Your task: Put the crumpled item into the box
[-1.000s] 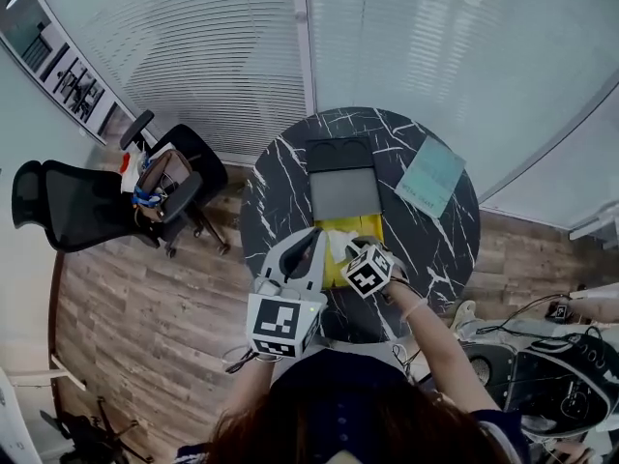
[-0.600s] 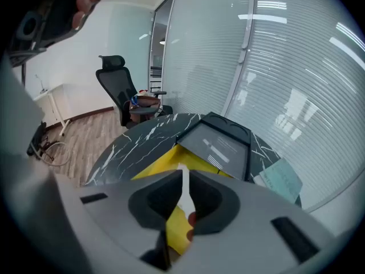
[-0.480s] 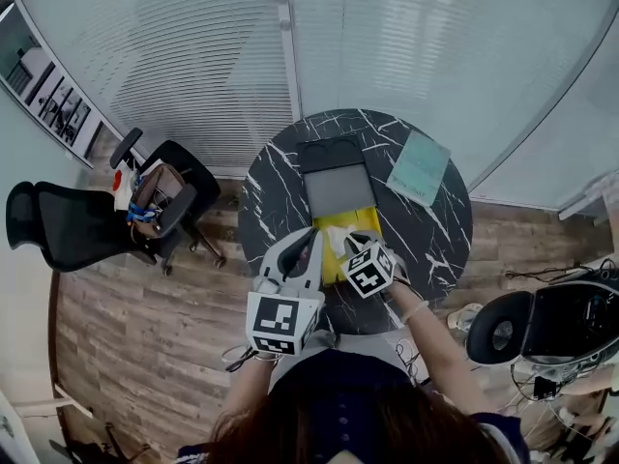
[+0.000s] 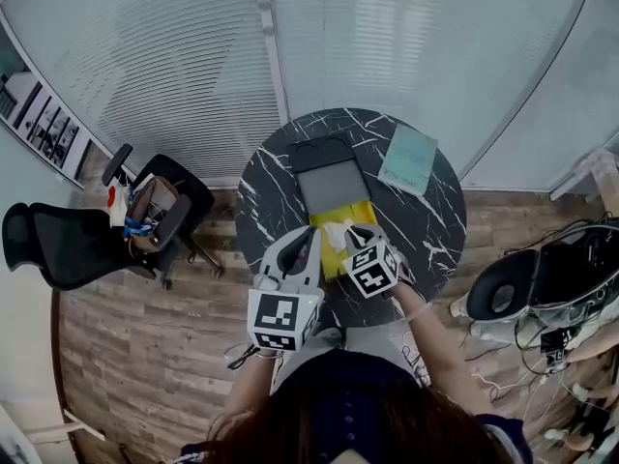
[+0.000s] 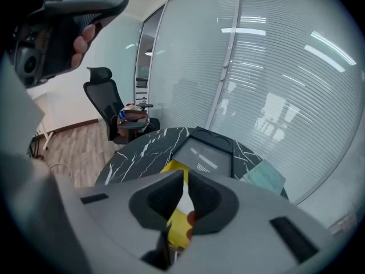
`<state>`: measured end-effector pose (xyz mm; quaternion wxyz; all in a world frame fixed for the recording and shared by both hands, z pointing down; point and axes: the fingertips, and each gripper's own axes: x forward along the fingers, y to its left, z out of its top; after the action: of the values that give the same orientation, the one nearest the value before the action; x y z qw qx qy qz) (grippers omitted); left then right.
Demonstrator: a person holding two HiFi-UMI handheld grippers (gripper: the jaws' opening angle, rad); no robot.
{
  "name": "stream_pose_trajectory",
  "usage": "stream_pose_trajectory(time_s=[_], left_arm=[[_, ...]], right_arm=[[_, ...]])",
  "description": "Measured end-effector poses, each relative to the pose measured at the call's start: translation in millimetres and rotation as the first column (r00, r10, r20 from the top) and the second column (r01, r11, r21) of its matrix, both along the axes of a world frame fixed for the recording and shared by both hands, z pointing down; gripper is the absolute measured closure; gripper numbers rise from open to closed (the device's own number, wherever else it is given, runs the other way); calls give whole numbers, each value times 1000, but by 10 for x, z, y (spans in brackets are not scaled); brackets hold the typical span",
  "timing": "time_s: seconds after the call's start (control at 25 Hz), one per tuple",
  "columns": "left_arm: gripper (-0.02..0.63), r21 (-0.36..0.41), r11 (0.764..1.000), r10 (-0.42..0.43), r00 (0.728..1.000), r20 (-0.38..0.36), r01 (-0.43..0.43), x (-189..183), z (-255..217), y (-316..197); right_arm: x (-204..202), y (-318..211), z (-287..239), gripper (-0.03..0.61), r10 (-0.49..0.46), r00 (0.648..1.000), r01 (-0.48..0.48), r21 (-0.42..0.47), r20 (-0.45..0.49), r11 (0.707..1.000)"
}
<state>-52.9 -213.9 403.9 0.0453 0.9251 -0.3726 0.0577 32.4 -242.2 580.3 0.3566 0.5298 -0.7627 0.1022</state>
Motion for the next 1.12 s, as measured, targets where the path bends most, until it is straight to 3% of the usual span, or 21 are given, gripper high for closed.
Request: stream_pose_trajectory(time_s=[0.68,1.12], left_arm=[[588,12,1000,9,1000,-1,-9,219,-24,242],[588,32,999,-17,1000,-3,17,362,-90,627]], right_arm=[[188,343,-658,550,87,988,-108,165,131,980],[250,728,-955,552,28,980,-80,264,197,961]])
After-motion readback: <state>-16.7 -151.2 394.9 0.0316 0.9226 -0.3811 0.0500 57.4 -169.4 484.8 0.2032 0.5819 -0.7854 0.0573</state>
